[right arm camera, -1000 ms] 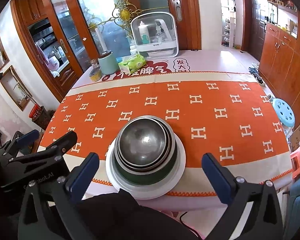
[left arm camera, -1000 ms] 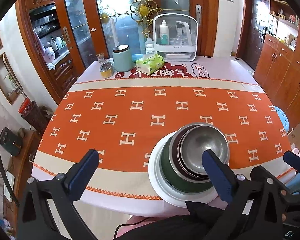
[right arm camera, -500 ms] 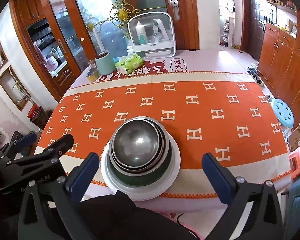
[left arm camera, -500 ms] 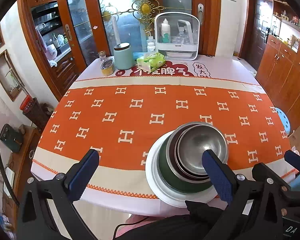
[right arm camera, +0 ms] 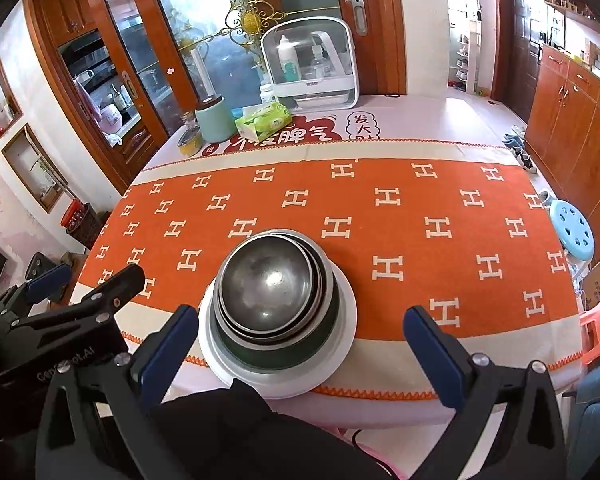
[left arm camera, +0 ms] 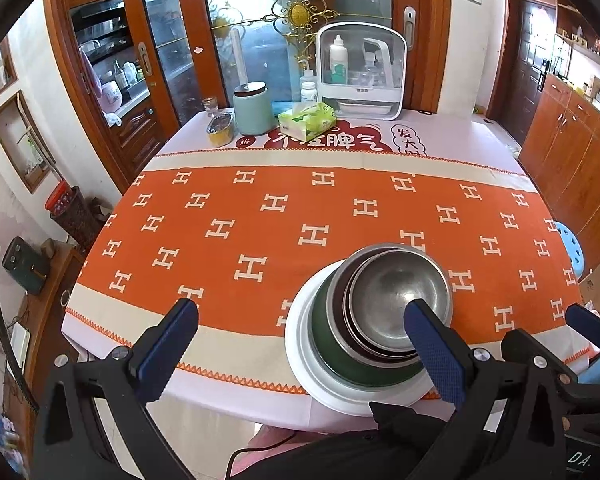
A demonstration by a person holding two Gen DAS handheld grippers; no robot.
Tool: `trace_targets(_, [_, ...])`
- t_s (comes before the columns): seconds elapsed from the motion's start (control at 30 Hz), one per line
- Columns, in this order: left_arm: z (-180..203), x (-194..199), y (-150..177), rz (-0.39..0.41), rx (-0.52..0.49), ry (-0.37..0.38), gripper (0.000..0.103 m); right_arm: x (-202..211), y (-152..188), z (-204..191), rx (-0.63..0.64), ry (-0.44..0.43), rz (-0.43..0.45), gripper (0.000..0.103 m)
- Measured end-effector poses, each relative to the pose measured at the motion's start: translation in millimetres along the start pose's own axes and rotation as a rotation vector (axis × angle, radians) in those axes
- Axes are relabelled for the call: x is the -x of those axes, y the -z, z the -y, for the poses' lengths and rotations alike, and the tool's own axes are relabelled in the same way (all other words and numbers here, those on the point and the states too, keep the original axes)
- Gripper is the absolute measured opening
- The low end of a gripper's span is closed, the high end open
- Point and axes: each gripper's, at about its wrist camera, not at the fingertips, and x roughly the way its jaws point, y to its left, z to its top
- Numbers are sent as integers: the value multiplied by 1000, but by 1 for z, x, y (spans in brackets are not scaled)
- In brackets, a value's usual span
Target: Organize plates and bowls
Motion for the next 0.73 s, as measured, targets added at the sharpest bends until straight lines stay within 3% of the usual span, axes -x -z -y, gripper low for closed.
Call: trace_targets(0.73, [12, -3, -1, -5, -8, -11, 102, -4, 0, 16, -13, -11, -10, 103])
